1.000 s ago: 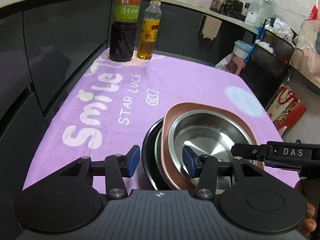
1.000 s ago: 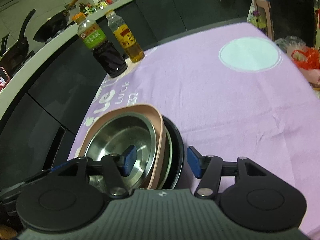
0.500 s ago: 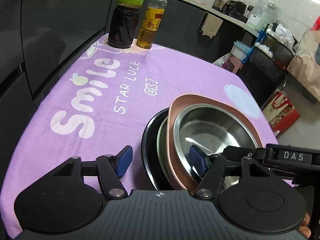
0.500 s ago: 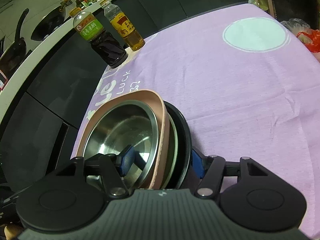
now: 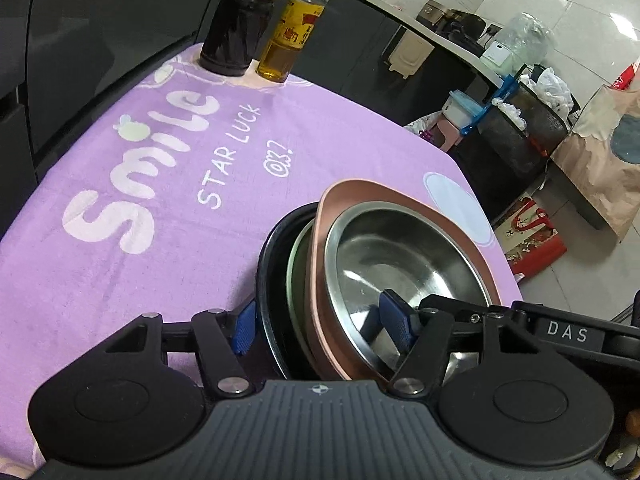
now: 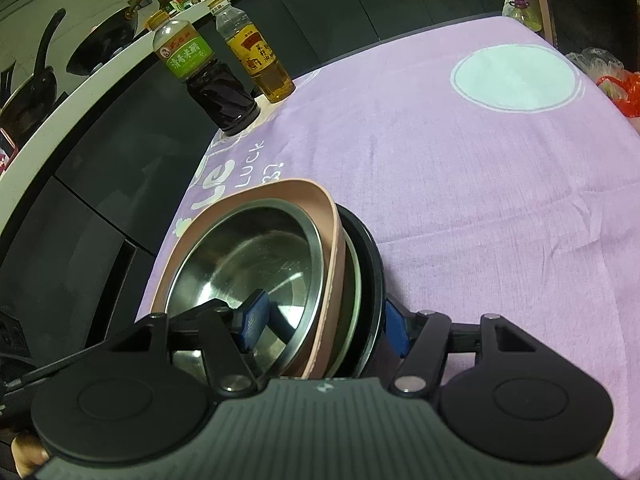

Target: Organize plates and bowls

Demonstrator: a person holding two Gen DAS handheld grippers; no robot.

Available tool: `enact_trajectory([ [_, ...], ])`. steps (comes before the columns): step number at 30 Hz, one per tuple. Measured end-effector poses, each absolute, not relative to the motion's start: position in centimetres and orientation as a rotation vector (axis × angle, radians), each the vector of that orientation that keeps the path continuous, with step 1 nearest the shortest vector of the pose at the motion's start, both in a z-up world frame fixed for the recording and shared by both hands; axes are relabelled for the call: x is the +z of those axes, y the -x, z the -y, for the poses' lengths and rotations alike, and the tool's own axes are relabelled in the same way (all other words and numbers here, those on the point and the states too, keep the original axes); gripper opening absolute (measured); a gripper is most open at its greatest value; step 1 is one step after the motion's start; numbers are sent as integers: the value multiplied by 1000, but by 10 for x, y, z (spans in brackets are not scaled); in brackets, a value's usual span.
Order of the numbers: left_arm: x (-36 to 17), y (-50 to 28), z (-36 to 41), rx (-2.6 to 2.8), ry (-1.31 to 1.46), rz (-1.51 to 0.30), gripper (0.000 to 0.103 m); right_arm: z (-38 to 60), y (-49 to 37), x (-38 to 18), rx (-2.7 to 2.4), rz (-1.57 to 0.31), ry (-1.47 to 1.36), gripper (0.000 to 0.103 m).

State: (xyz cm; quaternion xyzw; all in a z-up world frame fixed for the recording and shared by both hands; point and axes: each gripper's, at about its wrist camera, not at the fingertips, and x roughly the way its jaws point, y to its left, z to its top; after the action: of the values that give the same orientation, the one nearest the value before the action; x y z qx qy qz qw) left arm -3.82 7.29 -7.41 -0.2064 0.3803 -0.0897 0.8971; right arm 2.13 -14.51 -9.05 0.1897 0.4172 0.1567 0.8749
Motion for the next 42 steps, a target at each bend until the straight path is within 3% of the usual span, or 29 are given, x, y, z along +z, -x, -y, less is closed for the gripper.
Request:
enact_trajectory([
  [42,-49,-62,-64,-213,423,-773,57,148,-98,-61,228,-815,-367,48],
])
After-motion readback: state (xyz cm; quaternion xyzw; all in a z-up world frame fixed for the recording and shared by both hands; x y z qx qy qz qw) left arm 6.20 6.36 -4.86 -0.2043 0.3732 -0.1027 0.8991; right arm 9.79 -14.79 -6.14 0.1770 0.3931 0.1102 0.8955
